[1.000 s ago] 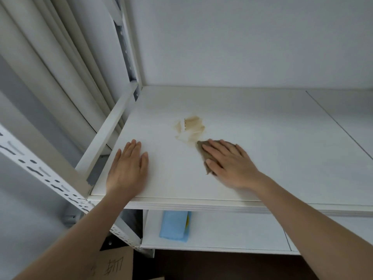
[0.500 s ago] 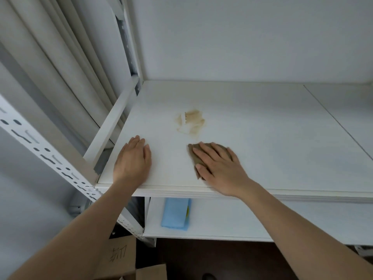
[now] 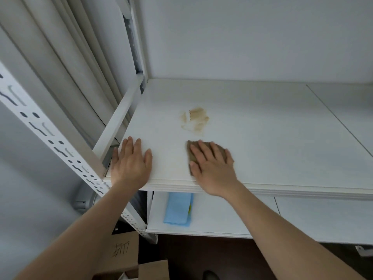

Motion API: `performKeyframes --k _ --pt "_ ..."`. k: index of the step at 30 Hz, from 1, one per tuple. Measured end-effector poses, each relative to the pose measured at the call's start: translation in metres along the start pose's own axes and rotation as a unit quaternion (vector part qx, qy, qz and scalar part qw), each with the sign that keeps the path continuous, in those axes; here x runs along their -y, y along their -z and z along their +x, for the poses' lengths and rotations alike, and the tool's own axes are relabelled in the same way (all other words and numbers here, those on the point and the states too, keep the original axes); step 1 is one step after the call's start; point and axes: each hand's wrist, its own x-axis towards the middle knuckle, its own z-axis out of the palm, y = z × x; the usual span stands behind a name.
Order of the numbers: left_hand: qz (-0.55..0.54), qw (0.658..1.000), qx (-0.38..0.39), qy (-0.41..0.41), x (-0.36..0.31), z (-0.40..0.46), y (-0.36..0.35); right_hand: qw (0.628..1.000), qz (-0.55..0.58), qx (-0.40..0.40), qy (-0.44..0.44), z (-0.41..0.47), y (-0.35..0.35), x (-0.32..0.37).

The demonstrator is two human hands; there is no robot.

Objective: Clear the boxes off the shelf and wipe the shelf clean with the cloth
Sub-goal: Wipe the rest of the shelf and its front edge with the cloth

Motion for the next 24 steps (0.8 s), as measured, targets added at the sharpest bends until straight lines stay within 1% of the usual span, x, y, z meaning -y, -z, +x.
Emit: performKeyframes --k 2,4,5,7,9,10,12,15,17,21,24 --pt "0.003 1.000 0.013 -0.003 0.003 0.001 0.001 0.998 0.003 0.011 0.059 -0.004 0.000 0.001" --pt "0.005 1.000 0.024 -0.006 0.003 0.001 0.001 0.997 -0.004 0.013 0.082 -0.004 0.008 -0.021" --pt "0.006 1.000 0.029 -0.007 0.003 0.001 0.001 0.998 -0.011 0.007 0.064 -0.002 0.012 -0.037" --pt "0.012 0.999 0.039 -0.009 0.002 0.001 0.002 0.999 -0.016 0.001 -0.029 0.004 0.021 -0.069" --pt "0.018 0.999 0.042 -0.009 0.001 0.001 0.002 0.993 -0.006 0.016 -0.114 0.008 0.025 -0.084" --pt "0.019 0.999 0.040 -0.009 0.001 0.002 0.002 0.991 -0.002 0.023 -0.132 0.010 0.024 -0.080" --pt "0.017 0.999 0.037 -0.008 0.001 0.002 0.002 0.991 0.001 0.022 -0.135 0.010 0.018 -0.063" --pt "0.031 0.999 0.041 -0.002 0.002 0.001 0.002 0.997 0.000 -0.010 -0.075 0.005 0.006 -0.026" --pt "0.041 0.998 0.046 0.003 0.002 0.001 0.001 0.999 0.001 -0.013 -0.033 0.005 -0.001 -0.002" --pt "0.027 0.998 0.051 0.004 0.001 0.002 0.003 0.999 0.000 0.014 0.048 0.007 -0.006 0.032" --pt "0.029 0.998 0.052 0.002 0.002 0.001 0.003 0.994 0.006 0.034 0.103 -0.003 -0.002 0.026"
